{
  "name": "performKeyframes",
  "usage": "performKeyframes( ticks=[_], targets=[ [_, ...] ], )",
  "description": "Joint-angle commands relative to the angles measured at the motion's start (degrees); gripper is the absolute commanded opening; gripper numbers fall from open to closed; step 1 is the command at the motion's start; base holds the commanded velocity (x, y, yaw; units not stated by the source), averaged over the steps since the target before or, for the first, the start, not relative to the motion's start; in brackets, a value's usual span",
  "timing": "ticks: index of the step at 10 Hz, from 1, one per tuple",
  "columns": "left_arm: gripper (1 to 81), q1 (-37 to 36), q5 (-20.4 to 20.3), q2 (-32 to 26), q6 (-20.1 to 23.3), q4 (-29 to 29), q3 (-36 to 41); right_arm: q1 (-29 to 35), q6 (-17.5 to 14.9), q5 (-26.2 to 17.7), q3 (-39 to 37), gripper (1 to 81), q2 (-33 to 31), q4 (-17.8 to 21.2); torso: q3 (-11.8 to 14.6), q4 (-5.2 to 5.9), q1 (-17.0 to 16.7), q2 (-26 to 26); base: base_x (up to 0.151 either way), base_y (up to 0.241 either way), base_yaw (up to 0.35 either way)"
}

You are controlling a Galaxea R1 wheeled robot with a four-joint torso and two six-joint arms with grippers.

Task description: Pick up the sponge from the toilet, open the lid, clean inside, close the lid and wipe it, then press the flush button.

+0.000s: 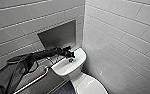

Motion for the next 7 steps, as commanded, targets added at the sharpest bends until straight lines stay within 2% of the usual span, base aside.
performKeyframes(
  ticks=[1,4,6,7],
  targets=[
    [1.0,-11.9,1.36,-8.99,-2.44,-1.0,11.48,-0.63,-0.44,-5.22,1.04,1.0,-0.42,0.09,0.0,0.0,0.0,0.0,0.0,0.0,0.0],
    [1.0,-9.19,1.45,-18.65,-2.7,-0.74,27.47,-0.46,-0.44,-5.22,0.86,1.0,-0.59,0.18,0.0,0.0,0.02,0.0,0.0,0.0,0.0],
    [1.0,-2.61,1.45,-26.57,-2.7,0.67,37.93,-0.19,-0.44,-5.22,0.86,1.0,-0.68,0.26,-0.02,0.0,0.05,0.02,0.0,0.0,0.0],
    [1.0,2.4,1.27,-30.26,-2.7,2.77,43.12,-0.1,-0.44,-5.22,0.86,1.0,-0.77,0.18,1.93,0.0,0.05,0.02,0.0,0.0,0.0]
  ],
)
